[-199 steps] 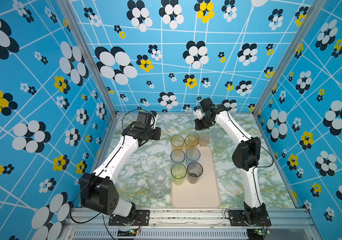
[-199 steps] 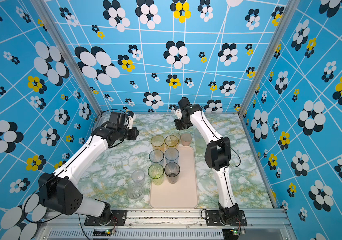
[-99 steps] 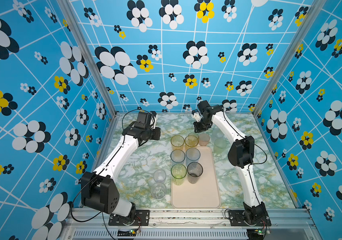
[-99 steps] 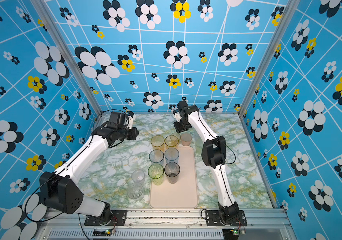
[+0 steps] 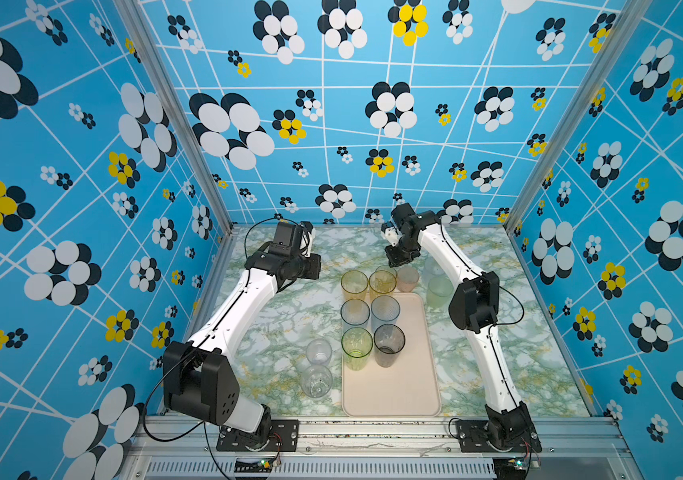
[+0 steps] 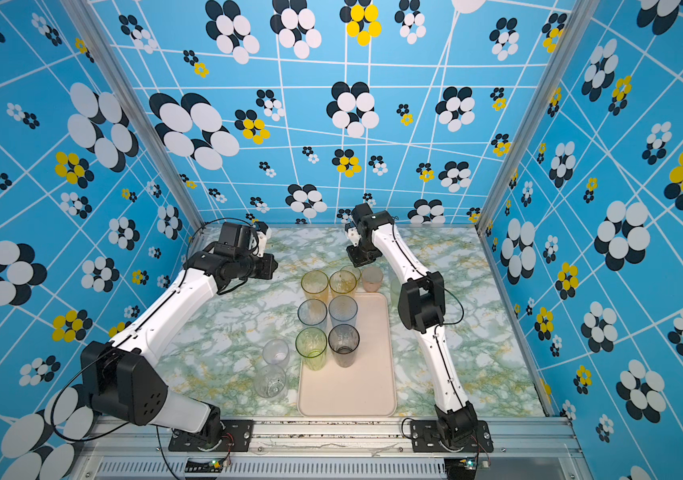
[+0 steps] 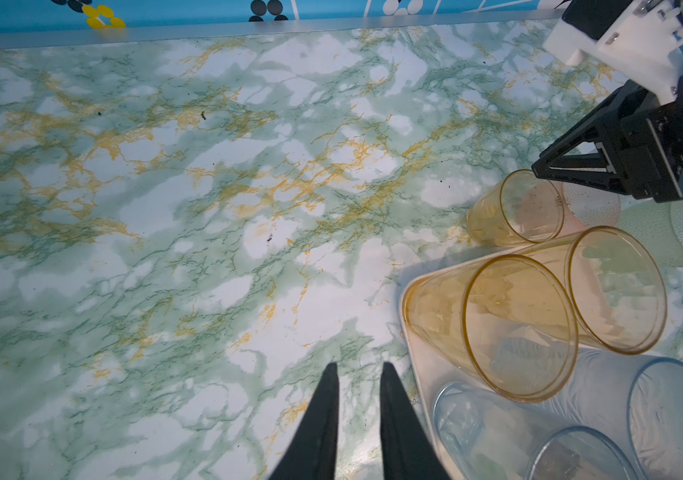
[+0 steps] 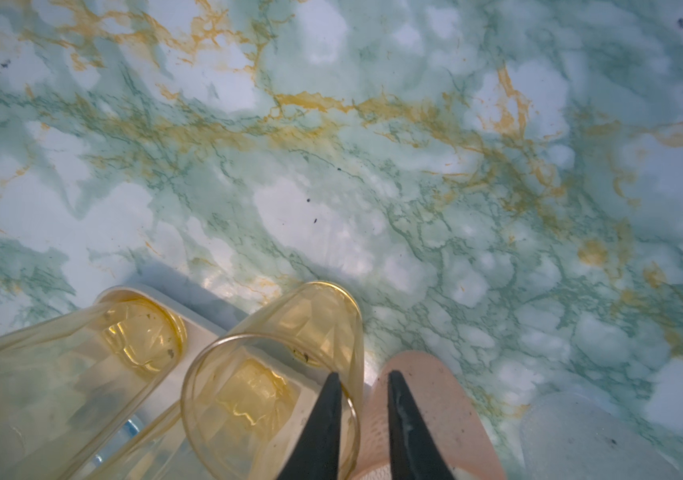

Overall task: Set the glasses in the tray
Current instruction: 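Lower the right gripper onto the amber glass rim, then close the right gripper on the amber glass and lift it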

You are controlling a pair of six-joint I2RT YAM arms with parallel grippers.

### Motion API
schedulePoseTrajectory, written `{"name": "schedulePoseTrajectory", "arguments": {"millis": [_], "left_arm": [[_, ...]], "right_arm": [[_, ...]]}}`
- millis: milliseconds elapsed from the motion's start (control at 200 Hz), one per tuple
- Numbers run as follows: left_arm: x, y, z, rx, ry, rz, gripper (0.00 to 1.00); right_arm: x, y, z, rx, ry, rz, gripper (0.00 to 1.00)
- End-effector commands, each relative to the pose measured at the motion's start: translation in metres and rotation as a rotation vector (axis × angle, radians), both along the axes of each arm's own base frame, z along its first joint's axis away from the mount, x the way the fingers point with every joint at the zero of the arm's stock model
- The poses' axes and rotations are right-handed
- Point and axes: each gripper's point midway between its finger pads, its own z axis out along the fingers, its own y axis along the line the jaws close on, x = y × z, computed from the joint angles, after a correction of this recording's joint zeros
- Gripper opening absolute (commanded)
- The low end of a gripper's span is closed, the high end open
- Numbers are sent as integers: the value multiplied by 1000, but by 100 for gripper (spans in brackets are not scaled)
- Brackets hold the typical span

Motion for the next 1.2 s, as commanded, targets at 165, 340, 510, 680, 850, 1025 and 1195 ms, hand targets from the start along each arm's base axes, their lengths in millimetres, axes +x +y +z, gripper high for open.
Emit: {"name": "schedulePoseTrajectory", "arguments": {"millis": [165, 340, 510, 680, 850, 1025, 1195], "left_arm": [[4, 2, 1, 12, 2, -3, 21], [4, 2, 0, 13, 4, -2, 21], [4, 2, -2, 15, 8, -2, 21], [4, 2, -4, 16, 13, -4, 21], [3, 2, -7, 18, 18, -4, 21], [1, 3, -7, 18, 12, -1, 21], [-3, 5, -9, 25, 13, -1, 20]], "right_arm": [[-6, -4, -9, -33, 33, 25, 19], [-6, -2, -13, -36, 38, 31, 14], [-6, 2, -12, -38, 29, 46, 10], [-8, 7, -13, -37, 26, 63, 7], [-5, 11, -8, -28, 5, 55, 2], [6, 16, 12, 17, -68, 12, 0], [15, 20, 44, 78, -173, -33, 0]]}}
